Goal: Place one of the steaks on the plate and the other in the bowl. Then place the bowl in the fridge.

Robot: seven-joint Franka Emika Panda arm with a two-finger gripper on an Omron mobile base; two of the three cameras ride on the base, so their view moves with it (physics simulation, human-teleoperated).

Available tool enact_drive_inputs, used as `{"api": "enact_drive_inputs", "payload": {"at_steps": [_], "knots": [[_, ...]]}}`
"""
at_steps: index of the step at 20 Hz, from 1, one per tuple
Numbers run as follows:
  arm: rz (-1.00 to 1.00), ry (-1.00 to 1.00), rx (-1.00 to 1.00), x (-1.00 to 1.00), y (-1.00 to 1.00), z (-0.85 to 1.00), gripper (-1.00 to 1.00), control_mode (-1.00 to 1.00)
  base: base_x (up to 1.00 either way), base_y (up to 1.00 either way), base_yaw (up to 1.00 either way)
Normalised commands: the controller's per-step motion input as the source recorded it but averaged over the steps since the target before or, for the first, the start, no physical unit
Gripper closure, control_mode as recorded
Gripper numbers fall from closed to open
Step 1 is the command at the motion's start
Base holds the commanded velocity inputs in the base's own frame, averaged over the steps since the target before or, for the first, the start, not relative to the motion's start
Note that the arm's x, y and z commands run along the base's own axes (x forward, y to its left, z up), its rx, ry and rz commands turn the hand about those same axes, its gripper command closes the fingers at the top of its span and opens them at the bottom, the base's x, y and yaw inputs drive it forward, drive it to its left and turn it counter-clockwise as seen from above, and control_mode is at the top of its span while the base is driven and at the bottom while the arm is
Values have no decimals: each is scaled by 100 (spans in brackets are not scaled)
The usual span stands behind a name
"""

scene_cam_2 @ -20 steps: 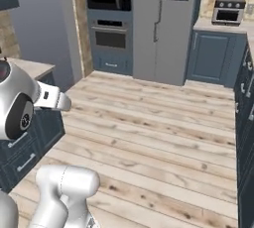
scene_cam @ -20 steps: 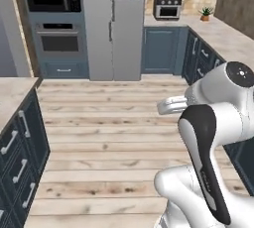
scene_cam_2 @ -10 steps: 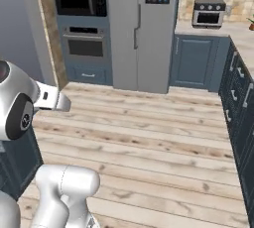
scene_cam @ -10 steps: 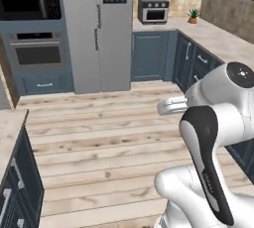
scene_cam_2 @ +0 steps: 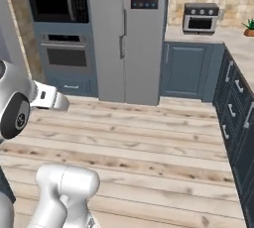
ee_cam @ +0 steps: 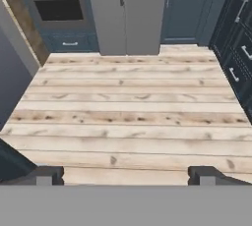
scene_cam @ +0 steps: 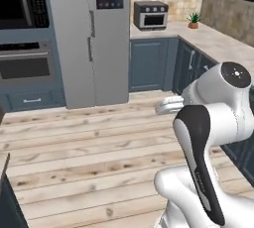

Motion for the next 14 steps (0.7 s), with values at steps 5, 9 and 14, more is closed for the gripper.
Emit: {"api": "enact_drive_inputs", "payload": {"at_steps": [5, 9, 14], "knots": [[0, 0, 0, 0, 0, 0, -100, 100, 100, 0, 12], [0, 0, 0, 0, 0, 0, -100, 100, 100, 6, 5], [0, 0, 0, 0, 0, 0, -100, 100, 100, 7, 1]]}}
